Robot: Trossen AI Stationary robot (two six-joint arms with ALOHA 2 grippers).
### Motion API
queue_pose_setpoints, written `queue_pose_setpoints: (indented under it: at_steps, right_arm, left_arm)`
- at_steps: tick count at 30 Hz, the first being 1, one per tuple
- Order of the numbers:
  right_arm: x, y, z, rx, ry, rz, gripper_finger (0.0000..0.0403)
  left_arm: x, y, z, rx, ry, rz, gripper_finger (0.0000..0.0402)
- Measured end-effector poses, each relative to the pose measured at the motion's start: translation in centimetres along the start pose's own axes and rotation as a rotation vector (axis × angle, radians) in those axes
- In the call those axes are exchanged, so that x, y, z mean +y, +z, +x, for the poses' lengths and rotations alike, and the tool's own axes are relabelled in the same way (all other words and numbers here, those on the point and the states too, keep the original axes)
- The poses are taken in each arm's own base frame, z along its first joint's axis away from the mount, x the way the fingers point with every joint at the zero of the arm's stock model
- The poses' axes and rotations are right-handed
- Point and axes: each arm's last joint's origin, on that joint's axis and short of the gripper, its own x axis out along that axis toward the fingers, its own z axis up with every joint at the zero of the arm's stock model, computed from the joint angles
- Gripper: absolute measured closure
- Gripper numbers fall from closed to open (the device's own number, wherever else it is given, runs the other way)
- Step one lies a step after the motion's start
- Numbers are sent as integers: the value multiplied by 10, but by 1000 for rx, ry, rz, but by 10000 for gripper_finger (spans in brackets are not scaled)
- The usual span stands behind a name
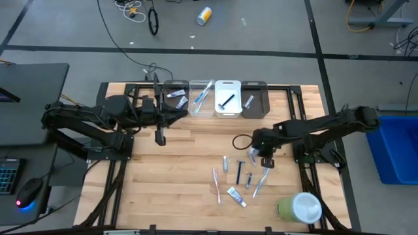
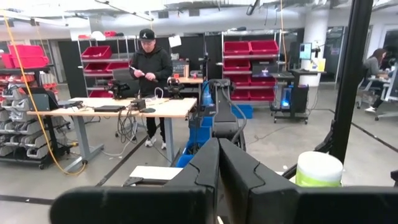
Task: Pick & Place Travel size toiletries
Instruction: Put the white toothpaste into the left black bin
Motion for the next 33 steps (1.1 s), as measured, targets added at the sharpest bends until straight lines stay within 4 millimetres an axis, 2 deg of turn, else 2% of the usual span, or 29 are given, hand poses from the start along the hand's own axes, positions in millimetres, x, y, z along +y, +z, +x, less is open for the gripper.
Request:
queue_pose_setpoints:
  at_steps: [16,26,33]
  right_arm:
    - [9,28,-38,-498,123,9,338]
    - [0,42,-47,-648,136,72,343]
    - [-8,56,-61,-841,148,79,344]
  left_arm:
    - [0,3,-1,-28,-5,-4,381]
    - [13,10,-19,-10,76,-4,381]
    - [15,11,-19,-18,81,-19,381]
